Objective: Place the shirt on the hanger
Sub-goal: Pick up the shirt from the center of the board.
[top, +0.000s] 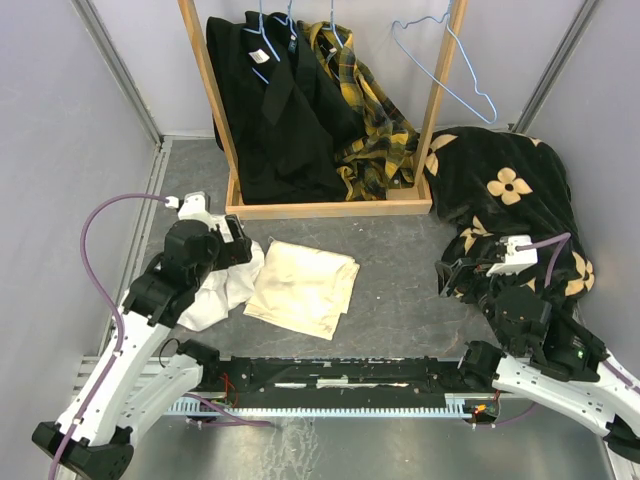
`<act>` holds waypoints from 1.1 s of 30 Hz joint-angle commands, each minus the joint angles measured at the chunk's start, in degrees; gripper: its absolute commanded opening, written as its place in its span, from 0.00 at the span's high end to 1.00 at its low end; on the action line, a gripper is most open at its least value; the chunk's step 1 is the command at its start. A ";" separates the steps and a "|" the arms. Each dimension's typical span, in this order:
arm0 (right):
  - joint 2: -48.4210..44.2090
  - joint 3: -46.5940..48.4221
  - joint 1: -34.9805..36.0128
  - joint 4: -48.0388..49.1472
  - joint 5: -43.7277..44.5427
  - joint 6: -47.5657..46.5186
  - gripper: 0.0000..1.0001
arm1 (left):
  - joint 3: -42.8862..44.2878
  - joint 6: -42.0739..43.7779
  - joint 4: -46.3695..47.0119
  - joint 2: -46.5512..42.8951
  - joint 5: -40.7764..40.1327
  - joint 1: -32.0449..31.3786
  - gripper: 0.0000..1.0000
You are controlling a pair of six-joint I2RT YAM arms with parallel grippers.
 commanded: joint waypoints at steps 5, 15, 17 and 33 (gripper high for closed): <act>-0.46 2.63 0.07 -2.06 2.65 -0.03 0.01 | -0.98 4.68 5.05 -4.28 -0.18 0.13 0.01; 6.99 6.57 0.08 -5.21 1.68 -0.60 0.01 | -0.44 3.80 4.50 -3.04 -4.24 0.13 0.01; 9.48 7.23 0.09 -4.54 0.38 -1.56 0.01 | 0.13 5.02 4.18 -1.64 -4.58 0.15 0.01; 22.41 7.22 0.07 1.82 -2.25 -3.15 0.01 | 6.11 1.53 -2.52 14.26 -9.81 13.18 0.01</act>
